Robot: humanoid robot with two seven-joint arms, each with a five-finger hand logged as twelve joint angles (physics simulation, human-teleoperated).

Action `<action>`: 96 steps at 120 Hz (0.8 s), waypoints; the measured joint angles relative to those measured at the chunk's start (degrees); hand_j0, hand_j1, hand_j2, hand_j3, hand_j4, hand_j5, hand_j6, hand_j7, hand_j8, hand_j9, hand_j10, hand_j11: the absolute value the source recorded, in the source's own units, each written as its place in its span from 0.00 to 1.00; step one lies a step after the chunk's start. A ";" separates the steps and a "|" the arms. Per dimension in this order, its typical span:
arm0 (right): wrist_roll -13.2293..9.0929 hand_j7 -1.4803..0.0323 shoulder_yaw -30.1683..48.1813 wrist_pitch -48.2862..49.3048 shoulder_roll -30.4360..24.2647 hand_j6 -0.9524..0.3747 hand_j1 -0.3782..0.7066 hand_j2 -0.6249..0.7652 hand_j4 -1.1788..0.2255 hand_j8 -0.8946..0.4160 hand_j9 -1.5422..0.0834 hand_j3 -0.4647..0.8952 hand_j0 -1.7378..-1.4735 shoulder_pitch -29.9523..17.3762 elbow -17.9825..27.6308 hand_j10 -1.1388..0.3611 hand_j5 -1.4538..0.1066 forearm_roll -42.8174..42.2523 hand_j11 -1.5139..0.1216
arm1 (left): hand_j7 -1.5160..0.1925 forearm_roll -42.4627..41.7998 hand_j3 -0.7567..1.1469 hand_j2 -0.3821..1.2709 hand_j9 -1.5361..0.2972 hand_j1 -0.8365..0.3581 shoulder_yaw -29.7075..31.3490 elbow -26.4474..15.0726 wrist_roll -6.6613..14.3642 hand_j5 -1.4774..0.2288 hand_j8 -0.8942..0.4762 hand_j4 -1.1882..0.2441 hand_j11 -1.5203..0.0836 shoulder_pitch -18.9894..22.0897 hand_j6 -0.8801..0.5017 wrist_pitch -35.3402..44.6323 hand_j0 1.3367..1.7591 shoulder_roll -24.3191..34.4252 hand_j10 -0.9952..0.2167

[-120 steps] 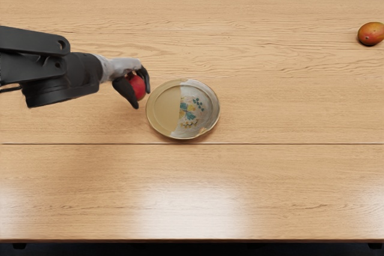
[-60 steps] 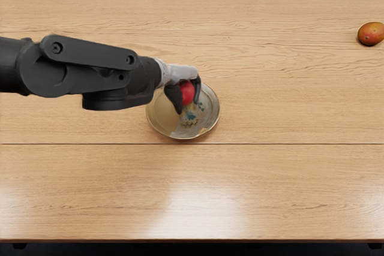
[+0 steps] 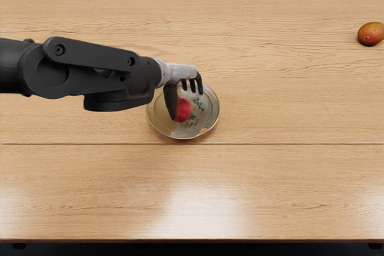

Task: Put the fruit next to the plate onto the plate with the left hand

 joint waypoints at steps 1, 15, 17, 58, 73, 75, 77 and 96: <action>0.00 0.95 0.00 0.00 0.00 0.69 0.07 0.44 0.81 0.66 0.92 0.34 0.30 0.00 0.00 0.74 0.90 0.00 0.90 | 0.58 -0.04 0.40 0.31 0.55 0.61 -0.01 0.00 0.00 0.56 0.44 0.57 0.61 0.00 0.42 -0.01 0.75 0.00 0.53; 0.00 0.95 0.01 0.00 0.00 0.69 0.07 0.44 0.81 0.66 0.92 0.34 0.30 0.00 0.00 0.74 0.90 0.00 0.90 | 0.63 -2.18 0.40 0.29 0.60 0.67 -0.53 -0.01 -0.30 0.61 0.45 0.60 0.67 -0.09 0.44 -0.26 0.75 1.79 0.56; 0.00 0.95 0.01 0.00 0.00 0.69 0.07 0.44 0.81 0.66 0.92 0.34 0.30 0.00 0.00 0.74 0.90 0.00 0.90 | 0.63 -2.39 0.40 0.29 0.60 0.67 -0.73 -0.03 -0.36 0.61 0.45 0.61 0.67 -0.11 0.44 -0.36 0.75 2.56 0.57; 0.00 0.95 0.00 0.00 0.00 0.69 0.07 0.44 0.81 0.66 0.92 0.34 0.30 0.00 0.00 0.74 0.90 0.00 0.90 | 0.69 -13.68 0.40 0.27 0.65 0.73 -15.99 -3.29 -3.10 0.66 0.47 0.65 0.73 7.26 0.45 -19.11 0.76 30.78 0.61; 0.00 0.95 0.00 0.00 0.00 0.69 0.07 0.44 0.81 0.66 0.92 0.34 0.30 -0.02 0.00 0.74 0.90 0.00 0.90 | 0.69 -20.24 0.40 0.26 0.66 0.74 -19.26 -3.70 -5.59 0.67 0.47 0.65 0.74 10.78 0.45 -29.57 0.76 39.05 0.61; 0.00 0.95 0.00 0.00 0.00 0.69 0.07 0.44 0.81 0.66 0.92 0.34 0.30 -0.01 0.00 0.74 0.90 0.00 0.90 | 0.69 -20.93 0.40 0.26 0.66 0.74 -19.63 -3.72 -5.88 0.67 0.47 0.65 0.74 11.27 0.45 -30.93 0.76 40.09 0.61; 0.00 0.95 0.00 0.00 0.00 0.69 0.07 0.44 0.81 0.66 0.92 0.34 0.30 -0.01 0.00 0.74 0.90 0.00 0.90 | 0.69 -21.56 0.40 0.26 0.66 0.74 -20.00 -3.74 -6.13 0.67 0.47 0.65 0.74 11.90 0.45 -32.25 0.76 40.95 0.61; 0.00 0.95 0.00 0.00 0.00 0.69 0.07 0.44 0.81 0.66 0.92 0.34 0.30 0.00 0.00 0.74 0.90 0.00 0.90 | 0.70 -27.13 0.40 0.26 0.66 0.74 -25.13 -2.84 -7.29 0.67 0.47 0.65 0.74 20.70 0.46 -39.60 0.76 44.57 0.61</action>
